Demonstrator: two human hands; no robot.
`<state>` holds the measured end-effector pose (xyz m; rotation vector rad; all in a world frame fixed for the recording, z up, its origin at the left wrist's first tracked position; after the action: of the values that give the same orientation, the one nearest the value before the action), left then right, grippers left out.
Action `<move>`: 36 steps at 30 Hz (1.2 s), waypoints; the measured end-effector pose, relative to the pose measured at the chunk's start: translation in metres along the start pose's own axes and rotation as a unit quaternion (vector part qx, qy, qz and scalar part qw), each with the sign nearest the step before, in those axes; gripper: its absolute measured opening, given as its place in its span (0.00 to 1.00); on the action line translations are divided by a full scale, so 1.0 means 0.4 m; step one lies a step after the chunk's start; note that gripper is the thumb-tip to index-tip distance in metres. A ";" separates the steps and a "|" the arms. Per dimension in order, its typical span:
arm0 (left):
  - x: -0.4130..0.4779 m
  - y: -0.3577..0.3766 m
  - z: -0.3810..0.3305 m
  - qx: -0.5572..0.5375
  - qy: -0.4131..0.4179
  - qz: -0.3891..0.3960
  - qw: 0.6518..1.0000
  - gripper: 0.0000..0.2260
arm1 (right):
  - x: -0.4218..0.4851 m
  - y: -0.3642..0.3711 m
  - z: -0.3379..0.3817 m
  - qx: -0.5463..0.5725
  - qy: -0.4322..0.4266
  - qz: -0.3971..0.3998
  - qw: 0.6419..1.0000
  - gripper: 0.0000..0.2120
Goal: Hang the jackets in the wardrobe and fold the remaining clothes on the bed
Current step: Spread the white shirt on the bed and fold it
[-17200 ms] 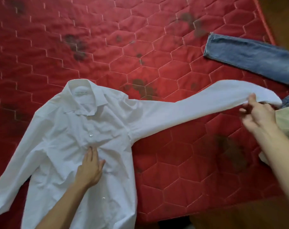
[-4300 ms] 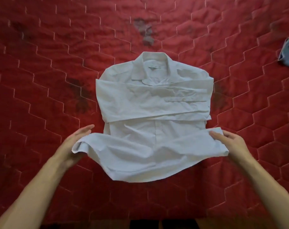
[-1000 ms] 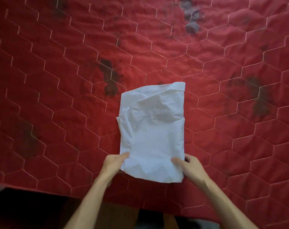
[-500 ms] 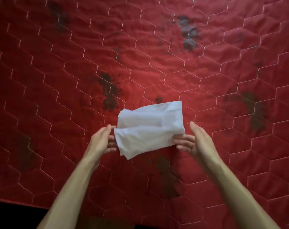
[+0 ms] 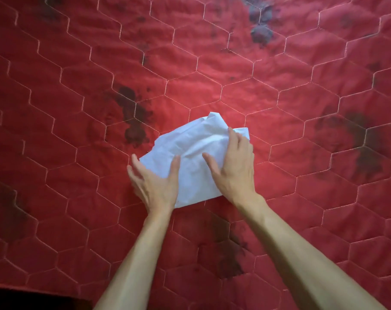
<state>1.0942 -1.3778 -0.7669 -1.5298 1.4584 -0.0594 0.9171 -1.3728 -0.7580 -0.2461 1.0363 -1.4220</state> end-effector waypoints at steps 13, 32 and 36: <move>0.032 -0.013 -0.037 -0.005 0.160 0.051 0.986 0.37 | -0.109 -0.038 -0.160 0.230 0.200 0.088 0.948 0.15; 0.099 0.151 -0.010 0.365 0.168 0.028 0.915 0.35 | -0.061 0.062 -0.227 -0.178 0.094 0.036 0.979 0.33; 0.038 0.092 0.009 0.262 0.021 0.010 0.965 0.41 | -0.115 0.034 -0.221 -0.086 0.170 0.060 0.980 0.32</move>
<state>1.0737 -1.3802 -0.8011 -1.0849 1.3522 -0.4333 0.8725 -1.2917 -0.7972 -0.0633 1.4328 -1.2925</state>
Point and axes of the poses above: each hand's wrist, its own x-axis towards the middle knuckle, its own y-axis out of the palm, z = x × y, the point moved 2 cm from there along x, towards the middle knuckle, and after that the axes turned 13 degrees about z, right-handed, at the moved point
